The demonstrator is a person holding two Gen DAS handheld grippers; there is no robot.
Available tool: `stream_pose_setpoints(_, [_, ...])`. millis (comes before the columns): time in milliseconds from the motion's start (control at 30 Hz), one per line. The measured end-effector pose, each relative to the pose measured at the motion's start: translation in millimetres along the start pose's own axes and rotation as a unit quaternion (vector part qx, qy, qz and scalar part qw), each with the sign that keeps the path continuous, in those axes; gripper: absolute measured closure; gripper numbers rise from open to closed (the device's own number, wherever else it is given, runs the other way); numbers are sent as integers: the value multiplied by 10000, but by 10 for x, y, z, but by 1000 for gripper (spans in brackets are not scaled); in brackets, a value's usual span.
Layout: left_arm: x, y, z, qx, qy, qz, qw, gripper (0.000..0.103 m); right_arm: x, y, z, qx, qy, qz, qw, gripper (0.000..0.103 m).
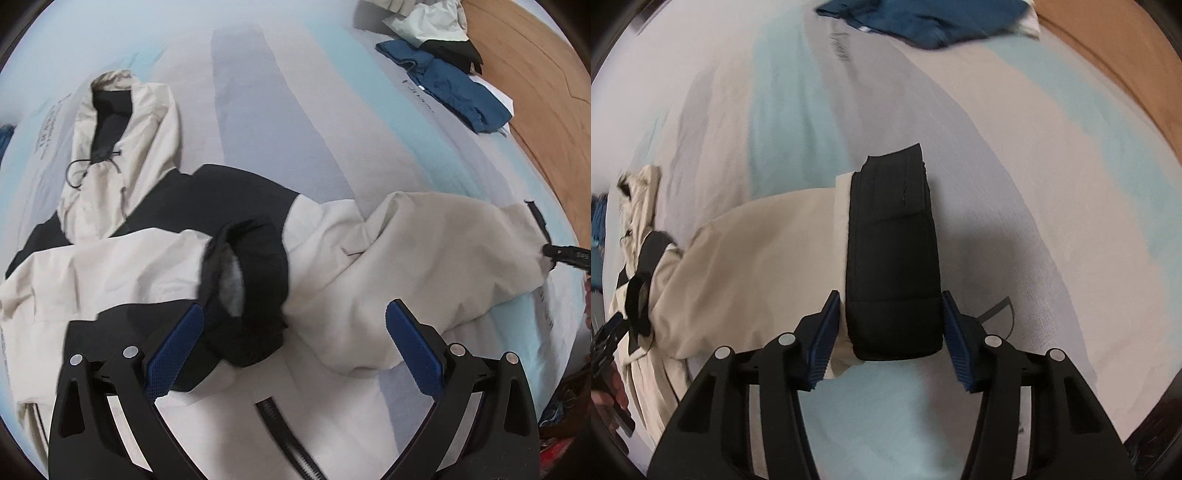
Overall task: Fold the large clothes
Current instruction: 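Carry the cuff with the right tool across the jacket body and release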
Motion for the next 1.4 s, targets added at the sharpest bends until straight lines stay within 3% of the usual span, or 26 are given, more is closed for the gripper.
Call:
stream_pose_setpoints(233, [-367,224,53,63,43,-179,9998,6,-748,328,14,164,445,71,9989,52])
stream_pose_setpoints(467, [-922,500,196,283,127,-522,9982,6,-1781,409,140,339,825,-336,9954,53])
stream_pose_setpoints(833, [-2032,907,746,421,707,-868,9928,6,-3440,160,338,222,1489,-754,9857,53])
stream_pose_setpoints(1133, [-2952,1193,1210,420,1306,-802,9873,6,-4590,-21,662,194,1832,-856,9792,53])
stream_pose_setpoints(1400, [-3787,1392,1510,360,1437,-860,9852,6,-5545,-151,1021,190,1949,-860,9769,53])
Point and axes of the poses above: each gripper's, at about its wrist camera, not at the fingertips, and y roughly against the way its jaws point, x to its right, z to its underside, the point moved 3 cm from there along -y, roughly the way its jaws point, and after that the axes turned 5 degrees about -z, right-handed, at the moved point
